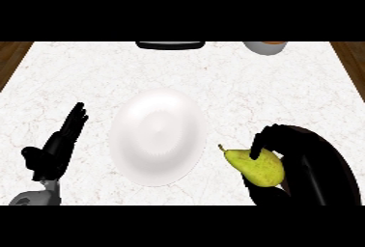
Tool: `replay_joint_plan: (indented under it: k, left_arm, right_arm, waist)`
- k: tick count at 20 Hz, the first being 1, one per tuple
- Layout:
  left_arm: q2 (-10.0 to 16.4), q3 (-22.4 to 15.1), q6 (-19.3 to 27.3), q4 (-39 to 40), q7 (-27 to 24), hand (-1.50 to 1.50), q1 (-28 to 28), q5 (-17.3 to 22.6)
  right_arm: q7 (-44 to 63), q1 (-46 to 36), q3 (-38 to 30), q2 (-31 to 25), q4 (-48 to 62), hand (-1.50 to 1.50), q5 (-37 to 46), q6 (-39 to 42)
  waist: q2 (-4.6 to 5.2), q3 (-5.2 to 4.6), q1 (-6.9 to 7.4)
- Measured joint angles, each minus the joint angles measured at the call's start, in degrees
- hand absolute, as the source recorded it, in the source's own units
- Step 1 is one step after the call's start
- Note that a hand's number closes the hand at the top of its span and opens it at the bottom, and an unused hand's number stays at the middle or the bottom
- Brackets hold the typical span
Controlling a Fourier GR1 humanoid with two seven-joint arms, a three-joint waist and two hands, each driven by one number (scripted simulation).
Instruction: Pick the pear from the plate and place it in the plate
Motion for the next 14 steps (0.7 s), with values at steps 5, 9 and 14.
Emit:
replay_joint_plan:
  k: [5,9,14]
  left_arm:
    - [-0.7,-0.1,0.2,-0.2,-0.2,0.0,0.2,-1.0]
    - [-1.0,0.1,0.3,0.3,-0.3,0.0,-0.2,-1.5]
    - [-1.5,0.5,0.0,1.3,0.3,0.0,-1.9,-1.6]
  right_arm:
    - [6.3,-8.6,5.5,3.7,8.0,1.5,-0.2,0.0]
    - [9.2,-15.8,8.3,4.7,18.6,1.5,-2.8,-5.9]
    - [13.0,-24.7,12.8,5.1,30.9,1.5,-6.7,-14.3]
  waist:
    - [0.01,0.0,0.14]
    - [0.08,0.01,0.34]
    - [0.12,0.01,0.5]
